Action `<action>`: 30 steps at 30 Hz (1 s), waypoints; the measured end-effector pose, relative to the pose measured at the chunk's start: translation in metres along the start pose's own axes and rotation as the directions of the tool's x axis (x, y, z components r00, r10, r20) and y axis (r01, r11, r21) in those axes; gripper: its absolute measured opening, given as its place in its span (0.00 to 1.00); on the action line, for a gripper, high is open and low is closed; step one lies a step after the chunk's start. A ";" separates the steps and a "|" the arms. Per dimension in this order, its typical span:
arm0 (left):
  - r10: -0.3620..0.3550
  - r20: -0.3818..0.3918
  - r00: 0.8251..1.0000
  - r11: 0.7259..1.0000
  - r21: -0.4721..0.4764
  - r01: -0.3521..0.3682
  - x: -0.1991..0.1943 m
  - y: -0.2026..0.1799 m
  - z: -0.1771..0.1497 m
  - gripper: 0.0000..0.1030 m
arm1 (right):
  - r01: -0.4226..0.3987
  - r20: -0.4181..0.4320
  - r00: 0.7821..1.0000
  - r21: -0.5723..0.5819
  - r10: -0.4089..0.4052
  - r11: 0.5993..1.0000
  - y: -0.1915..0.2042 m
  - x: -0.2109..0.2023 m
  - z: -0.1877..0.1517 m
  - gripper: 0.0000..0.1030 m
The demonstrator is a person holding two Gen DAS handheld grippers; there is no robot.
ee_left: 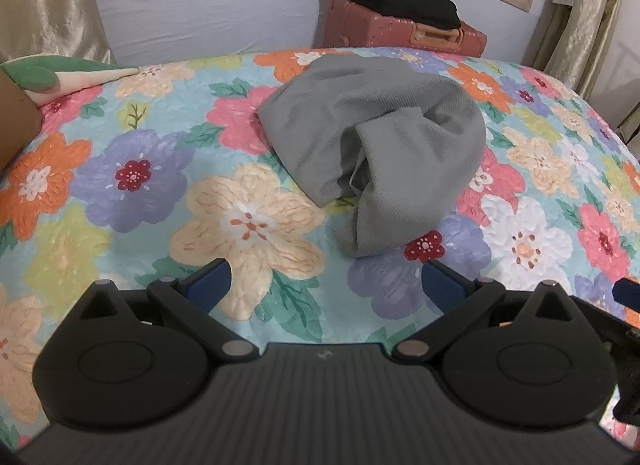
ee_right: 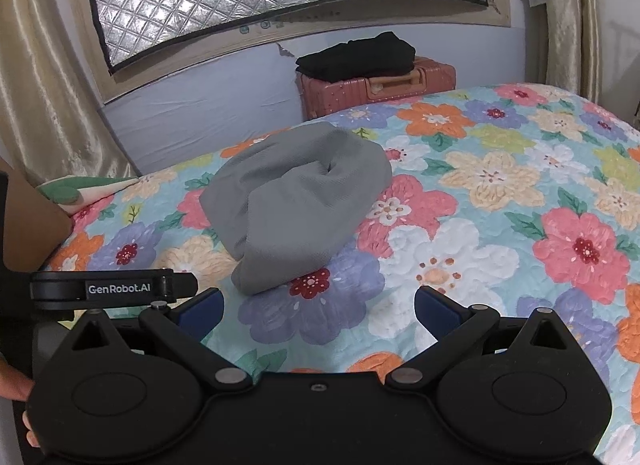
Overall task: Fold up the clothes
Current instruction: 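Move both grippers toward the crumpled grey shirt on the quilt, then grasp the grey shirt with the left gripper while the right gripper grasps it too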
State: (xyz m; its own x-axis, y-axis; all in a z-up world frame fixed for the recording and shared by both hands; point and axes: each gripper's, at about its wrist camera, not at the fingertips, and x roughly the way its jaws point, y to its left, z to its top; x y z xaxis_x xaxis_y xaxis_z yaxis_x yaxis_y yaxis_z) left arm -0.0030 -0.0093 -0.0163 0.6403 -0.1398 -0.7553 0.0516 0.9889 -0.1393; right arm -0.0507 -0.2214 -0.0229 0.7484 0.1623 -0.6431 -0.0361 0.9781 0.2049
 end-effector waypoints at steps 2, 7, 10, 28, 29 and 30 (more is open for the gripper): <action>-0.021 0.016 1.000 1.000 -0.014 0.021 -0.001 0.003 0.002 1.00 | -0.017 0.003 1.000 0.017 0.017 1.000 -0.003 0.003 -0.001 1.00; -0.147 0.056 0.988 0.984 -0.090 0.152 0.017 0.022 0.024 0.99 | -0.106 0.028 0.994 0.123 0.103 0.987 -0.021 0.024 -0.002 1.00; -0.219 0.046 0.975 0.956 -0.191 0.224 0.058 0.037 0.045 0.93 | -0.084 0.034 0.996 0.168 0.079 0.982 -0.029 0.046 0.002 1.00; -0.197 0.144 0.970 0.864 -0.443 0.241 0.188 0.089 0.073 0.75 | -0.206 0.017 0.975 0.433 0.220 0.878 -0.063 0.204 0.039 1.00; -0.193 0.151 0.970 0.861 -0.448 0.241 0.191 0.089 0.074 0.76 | -0.207 0.017 0.975 0.427 0.221 0.880 -0.064 0.212 0.043 1.00; -0.201 0.151 0.968 0.857 -0.452 0.248 0.196 0.088 0.075 0.78 | -0.207 0.016 0.975 0.421 0.221 0.883 -0.064 0.219 0.047 1.00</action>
State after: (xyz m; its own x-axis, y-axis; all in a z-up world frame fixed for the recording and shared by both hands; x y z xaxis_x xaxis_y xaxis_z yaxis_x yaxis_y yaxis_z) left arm 0.1851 0.0542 -0.1284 0.7253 -0.3264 -0.6062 -0.1429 0.7899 -0.5963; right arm 0.1471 -0.2550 -0.1423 0.7324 0.3725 -0.5699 0.0917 0.7755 0.6247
